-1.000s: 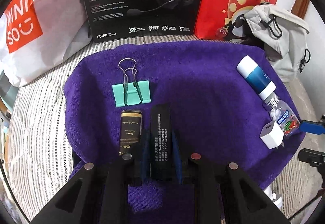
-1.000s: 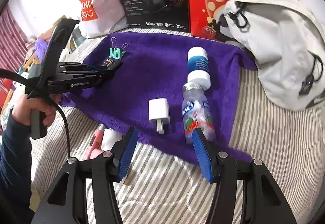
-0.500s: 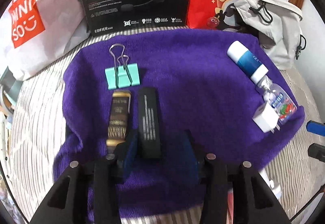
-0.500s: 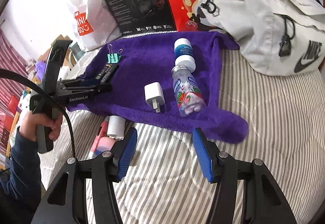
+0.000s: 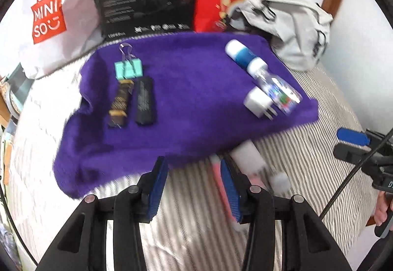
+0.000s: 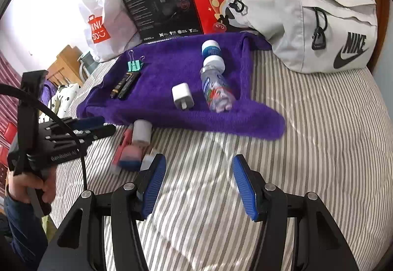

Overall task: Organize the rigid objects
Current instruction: 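Grasp the pink pen with the left tool while the right grasps the white USB light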

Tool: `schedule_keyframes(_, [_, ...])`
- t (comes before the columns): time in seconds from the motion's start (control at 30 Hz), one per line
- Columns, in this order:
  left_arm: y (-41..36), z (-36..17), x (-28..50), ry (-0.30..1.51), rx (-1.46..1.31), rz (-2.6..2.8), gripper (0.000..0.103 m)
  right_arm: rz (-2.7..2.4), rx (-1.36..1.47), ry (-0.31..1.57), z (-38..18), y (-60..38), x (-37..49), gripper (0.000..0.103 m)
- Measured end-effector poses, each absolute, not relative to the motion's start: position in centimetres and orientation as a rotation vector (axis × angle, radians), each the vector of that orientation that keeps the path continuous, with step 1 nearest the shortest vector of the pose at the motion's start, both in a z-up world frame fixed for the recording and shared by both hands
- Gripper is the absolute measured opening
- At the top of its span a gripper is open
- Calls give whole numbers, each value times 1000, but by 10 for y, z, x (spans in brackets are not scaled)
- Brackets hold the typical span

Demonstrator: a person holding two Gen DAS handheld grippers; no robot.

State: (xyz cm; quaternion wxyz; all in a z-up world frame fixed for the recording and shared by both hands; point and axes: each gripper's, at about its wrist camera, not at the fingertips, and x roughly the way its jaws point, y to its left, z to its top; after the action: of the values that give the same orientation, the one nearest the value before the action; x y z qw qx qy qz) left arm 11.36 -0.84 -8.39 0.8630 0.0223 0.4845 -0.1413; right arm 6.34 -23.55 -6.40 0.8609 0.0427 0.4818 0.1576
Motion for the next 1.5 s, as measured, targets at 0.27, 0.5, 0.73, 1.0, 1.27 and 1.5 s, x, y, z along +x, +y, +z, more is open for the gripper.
schedule_keyframes(0.27, [-25,-110,111,1070,36,-283,43,330,66,1013,-66,-236,38,57])
schedule_keyframes(0.5, [-39,-118,101,1073,166,-244,43,344,44,1005,-65,-234,28,57])
schedule_keyframes(0.73, [-40,-118,90,1046,168,-261,41,365,55,1014,-70,-231,30,58])
schedule_keyframes(1.0, [-52,-118,89,1021,200,-308,21,365,39,1041,-80,-224,32,58])
schedule_keyframes(1.27, [-48,-118,83,1011,175,-316,12,394,100,1037,-86,-215,41,58])
schedule_keyframes(1.5, [-19,-120,75,1023,100,-324,12,387,89,1059,-103,-189,68,58])
